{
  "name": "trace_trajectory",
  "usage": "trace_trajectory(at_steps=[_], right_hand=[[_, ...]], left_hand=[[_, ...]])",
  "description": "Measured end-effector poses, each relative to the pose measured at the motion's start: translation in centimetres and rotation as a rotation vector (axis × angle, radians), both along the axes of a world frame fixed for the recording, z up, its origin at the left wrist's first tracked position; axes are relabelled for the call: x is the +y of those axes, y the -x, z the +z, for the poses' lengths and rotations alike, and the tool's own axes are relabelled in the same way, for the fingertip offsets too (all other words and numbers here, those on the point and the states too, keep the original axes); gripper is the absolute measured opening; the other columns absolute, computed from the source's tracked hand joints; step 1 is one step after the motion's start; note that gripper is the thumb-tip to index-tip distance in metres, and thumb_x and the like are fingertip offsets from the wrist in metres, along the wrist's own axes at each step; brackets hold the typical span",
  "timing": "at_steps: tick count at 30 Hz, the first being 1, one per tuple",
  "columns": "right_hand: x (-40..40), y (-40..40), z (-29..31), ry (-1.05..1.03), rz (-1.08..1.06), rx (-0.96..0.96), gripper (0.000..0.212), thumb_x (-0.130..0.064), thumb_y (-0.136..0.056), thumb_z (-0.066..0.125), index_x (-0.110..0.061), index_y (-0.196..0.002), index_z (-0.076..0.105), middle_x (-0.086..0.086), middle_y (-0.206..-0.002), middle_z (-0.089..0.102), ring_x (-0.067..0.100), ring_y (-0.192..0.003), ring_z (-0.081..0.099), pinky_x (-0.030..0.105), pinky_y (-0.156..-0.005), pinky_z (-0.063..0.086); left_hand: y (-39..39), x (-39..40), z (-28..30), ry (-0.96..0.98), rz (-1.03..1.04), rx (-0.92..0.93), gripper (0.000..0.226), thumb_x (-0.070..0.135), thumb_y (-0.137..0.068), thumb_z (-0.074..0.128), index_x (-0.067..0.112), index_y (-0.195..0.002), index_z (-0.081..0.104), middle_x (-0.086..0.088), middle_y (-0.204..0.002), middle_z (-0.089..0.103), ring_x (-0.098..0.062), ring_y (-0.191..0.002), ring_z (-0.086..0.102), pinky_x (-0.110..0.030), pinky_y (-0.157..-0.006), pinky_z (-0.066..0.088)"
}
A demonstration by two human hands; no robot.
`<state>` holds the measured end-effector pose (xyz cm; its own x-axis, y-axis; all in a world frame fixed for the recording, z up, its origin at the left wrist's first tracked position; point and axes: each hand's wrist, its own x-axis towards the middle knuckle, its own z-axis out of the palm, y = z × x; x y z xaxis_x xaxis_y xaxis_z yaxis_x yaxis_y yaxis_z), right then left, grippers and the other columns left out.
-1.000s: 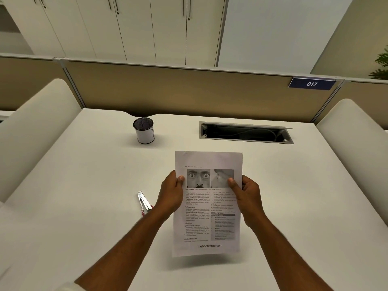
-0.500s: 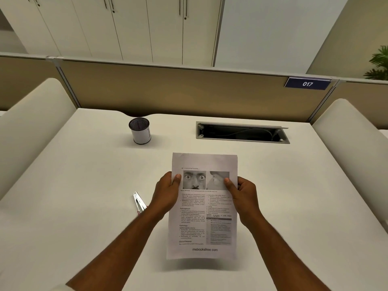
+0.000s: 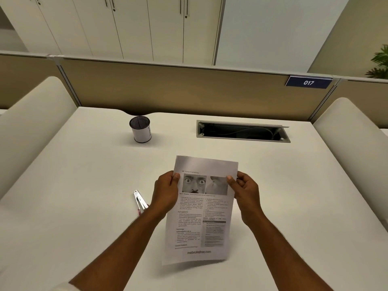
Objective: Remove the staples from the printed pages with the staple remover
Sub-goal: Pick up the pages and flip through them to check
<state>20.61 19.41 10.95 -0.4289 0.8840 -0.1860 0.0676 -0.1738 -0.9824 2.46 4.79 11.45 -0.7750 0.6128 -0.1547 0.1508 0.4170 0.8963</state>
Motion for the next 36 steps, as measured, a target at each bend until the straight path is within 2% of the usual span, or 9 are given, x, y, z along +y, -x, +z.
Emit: trace_trajectory(at_steps=[2,6,8,12,15,20,23,31,36], right_hand=[[0.5,0.1,0.4,-0.002,-0.038,0.018,0.035,-0.032,-0.093,0.071,-0.016,-0.124,0.065,0.005,-0.111,0.076,0.024,-0.1,0.074,0.039,-0.077,0.062],[1.6,0.5,1.3,-0.072,-0.082,-0.009,0.014,-0.027,-0.097,0.068,-0.019,-0.106,0.074,0.002,-0.102,0.078,0.025,-0.097,0.072,0.036,-0.076,0.061],[1.9,0.6,1.4,-0.083,-0.082,-0.02,0.012,-0.024,-0.097,0.068,-0.019,-0.104,0.076,0.001,-0.101,0.078,0.024,-0.096,0.073,0.038,-0.078,0.062],[1.8,0.8,1.4,-0.051,-0.08,-0.01,0.016,-0.023,-0.098,0.065,-0.015,-0.105,0.077,0.001,-0.099,0.079,0.024,-0.093,0.073,0.038,-0.076,0.063],[1.5,0.9,1.5,-0.031,-0.066,0.001,0.016,-0.022,-0.101,0.062,-0.015,-0.102,0.076,0.002,-0.098,0.078,0.023,-0.091,0.071,0.035,-0.073,0.06],[1.4,1.1,1.6,0.01,-0.073,-0.007,0.022,-0.02,-0.105,0.054,-0.011,-0.104,0.074,0.007,-0.103,0.076,0.027,-0.093,0.07,0.042,-0.078,0.059],[1.4,1.1,1.7,0.019,-0.073,-0.014,0.024,-0.021,-0.106,0.052,-0.01,-0.105,0.074,0.007,-0.101,0.076,0.024,-0.089,0.071,0.037,-0.072,0.057],[1.2,0.8,2.1,0.062,-0.06,0.012,0.034,-0.03,-0.109,0.044,-0.02,-0.101,0.075,0.0,-0.094,0.079,0.018,-0.086,0.075,0.027,-0.063,0.06],[1.1,0.9,2.2,0.075,-0.063,0.03,0.032,-0.029,-0.108,0.046,-0.021,-0.098,0.075,-0.002,-0.09,0.079,0.019,-0.086,0.075,0.03,-0.065,0.06]], left_hand=[[-0.1,-0.2,0.0,0.012,-0.02,0.022,0.031,0.038,-0.106,0.04,0.021,-0.094,0.063,0.009,-0.084,0.071,-0.009,-0.07,0.069,-0.017,-0.052,0.046],[-0.1,-0.5,0.0,0.028,-0.025,0.043,0.032,0.037,-0.106,0.039,0.02,-0.094,0.064,0.008,-0.082,0.071,-0.008,-0.067,0.068,-0.016,-0.051,0.044],[-0.1,-0.5,0.0,0.034,-0.019,0.045,0.032,0.037,-0.106,0.039,0.019,-0.094,0.063,0.006,-0.083,0.07,-0.009,-0.068,0.067,-0.017,-0.051,0.044],[0.2,-0.8,0.1,0.036,-0.009,0.058,0.032,0.036,-0.106,0.04,0.018,-0.089,0.06,0.007,-0.08,0.068,-0.009,-0.066,0.065,-0.018,-0.052,0.043],[0.4,-1.1,0.0,0.035,-0.017,0.041,0.033,0.036,-0.106,0.04,0.015,-0.095,0.063,0.003,-0.086,0.07,-0.015,-0.073,0.068,-0.023,-0.056,0.047],[0.3,-1.0,-0.3,0.037,-0.02,0.039,0.033,0.035,-0.106,0.04,0.016,-0.093,0.062,0.003,-0.086,0.069,-0.013,-0.072,0.067,-0.022,-0.056,0.047],[0.2,-1.0,-0.5,0.034,-0.019,0.025,0.033,0.035,-0.106,0.04,0.016,-0.093,0.063,0.001,-0.087,0.071,-0.015,-0.073,0.068,-0.023,-0.056,0.047],[0.2,-0.8,-0.3,0.042,-0.008,0.018,0.034,0.034,-0.106,0.04,0.015,-0.09,0.062,0.002,-0.083,0.07,-0.012,-0.068,0.066,-0.021,-0.053,0.044],[0.2,-0.8,-0.3,0.036,-0.006,0.0,0.034,0.033,-0.106,0.04,0.014,-0.091,0.063,0.0,-0.085,0.071,-0.014,-0.069,0.066,-0.023,-0.055,0.045]])
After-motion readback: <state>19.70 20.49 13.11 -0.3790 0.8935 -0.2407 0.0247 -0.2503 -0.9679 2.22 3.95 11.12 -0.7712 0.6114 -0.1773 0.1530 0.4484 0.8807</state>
